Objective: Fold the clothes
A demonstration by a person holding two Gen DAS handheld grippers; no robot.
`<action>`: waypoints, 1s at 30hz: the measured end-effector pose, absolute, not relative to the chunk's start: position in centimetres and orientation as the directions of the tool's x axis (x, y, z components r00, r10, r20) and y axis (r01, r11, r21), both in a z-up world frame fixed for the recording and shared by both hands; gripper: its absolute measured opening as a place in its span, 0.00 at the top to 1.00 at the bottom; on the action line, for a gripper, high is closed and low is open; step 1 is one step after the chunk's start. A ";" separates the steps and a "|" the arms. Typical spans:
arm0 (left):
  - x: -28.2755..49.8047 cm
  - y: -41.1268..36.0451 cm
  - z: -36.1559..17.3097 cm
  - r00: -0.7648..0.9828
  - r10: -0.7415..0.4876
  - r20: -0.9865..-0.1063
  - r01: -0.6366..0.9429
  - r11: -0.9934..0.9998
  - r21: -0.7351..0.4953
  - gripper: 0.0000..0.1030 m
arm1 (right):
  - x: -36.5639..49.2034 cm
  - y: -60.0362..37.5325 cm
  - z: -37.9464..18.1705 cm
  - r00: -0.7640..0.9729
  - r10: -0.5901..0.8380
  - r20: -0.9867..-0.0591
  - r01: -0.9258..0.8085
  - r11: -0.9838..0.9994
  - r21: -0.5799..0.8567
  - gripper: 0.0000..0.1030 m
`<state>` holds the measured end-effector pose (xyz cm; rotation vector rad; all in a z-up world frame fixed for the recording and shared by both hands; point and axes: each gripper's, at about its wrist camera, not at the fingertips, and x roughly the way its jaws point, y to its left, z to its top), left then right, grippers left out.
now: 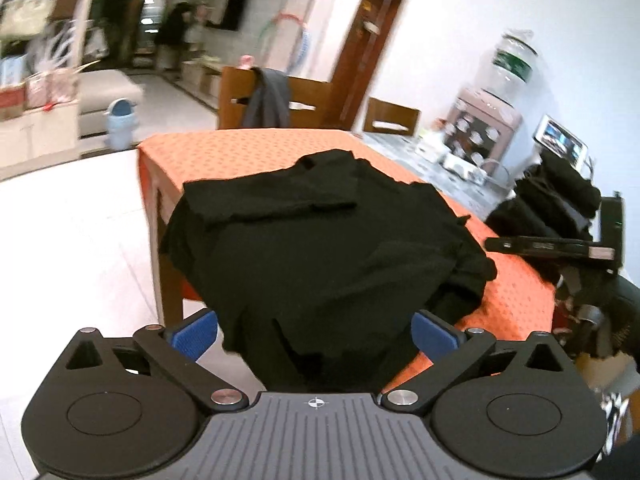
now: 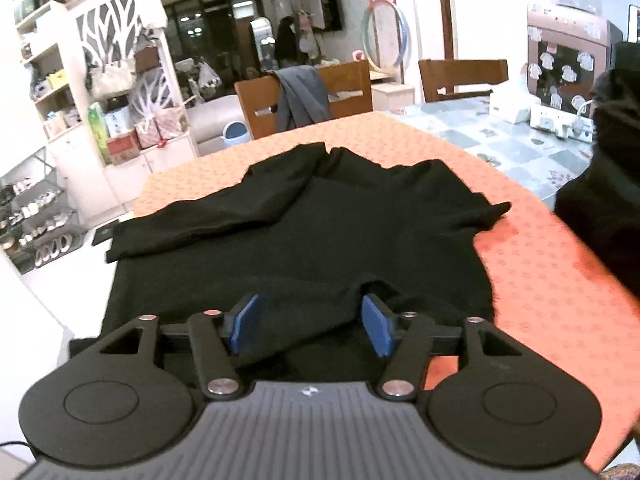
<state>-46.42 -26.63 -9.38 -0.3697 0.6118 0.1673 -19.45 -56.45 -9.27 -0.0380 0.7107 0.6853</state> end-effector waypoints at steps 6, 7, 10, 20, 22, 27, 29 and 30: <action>-50.1 -30.4 -9.4 0.791 0.131 -0.598 -0.372 0.878 -0.300 0.00 | -21.2 -60.9 -7.6 0.520 0.566 -0.640 -0.631 0.759 0.158 0.33; -50.4 -30.8 -9.5 0.787 0.141 -0.600 -0.382 0.876 -0.295 0.00 | -21.2 -61.7 -7.4 0.516 0.567 -0.642 -0.638 0.755 0.154 0.32; -50.9 -32.1 -9.6 0.776 0.176 -0.605 -0.416 0.864 -0.283 0.00 | -20.8 -63.6 -7.0 0.508 0.566 -0.649 -0.660 0.740 0.130 0.32; -46.3 -35.6 -12.1 0.717 0.267 -0.644 -0.534 0.804 -0.261 0.00 | -14.9 -66.8 -8.2 0.428 0.612 -0.665 -0.782 0.619 0.066 0.31; -44.2 -36.3 -12.6 0.696 0.288 -0.658 -0.559 0.793 -0.244 0.00 | -13.5 -67.2 -9.0 0.399 0.627 -0.669 -0.810 0.583 0.062 0.31; -39.9 -37.2 -12.6 0.667 0.341 -0.662 -0.626 0.738 -0.251 0.00 | -10.0 -67.3 -10.4 0.315 0.668 -0.674 -0.891 0.453 0.032 0.31; -38.6 -38.0 -12.3 0.660 0.364 -0.657 -0.637 0.735 -0.233 0.00 | -8.6 -67.0 -10.9 0.282 0.673 -0.684 -0.917 0.398 0.013 0.31; -38.3 -38.4 -12.1 0.658 0.374 -0.654 -0.640 0.735 -0.224 0.00 | -8.0 -66.8 -11.1 0.268 0.679 -0.683 -0.929 0.371 0.004 0.31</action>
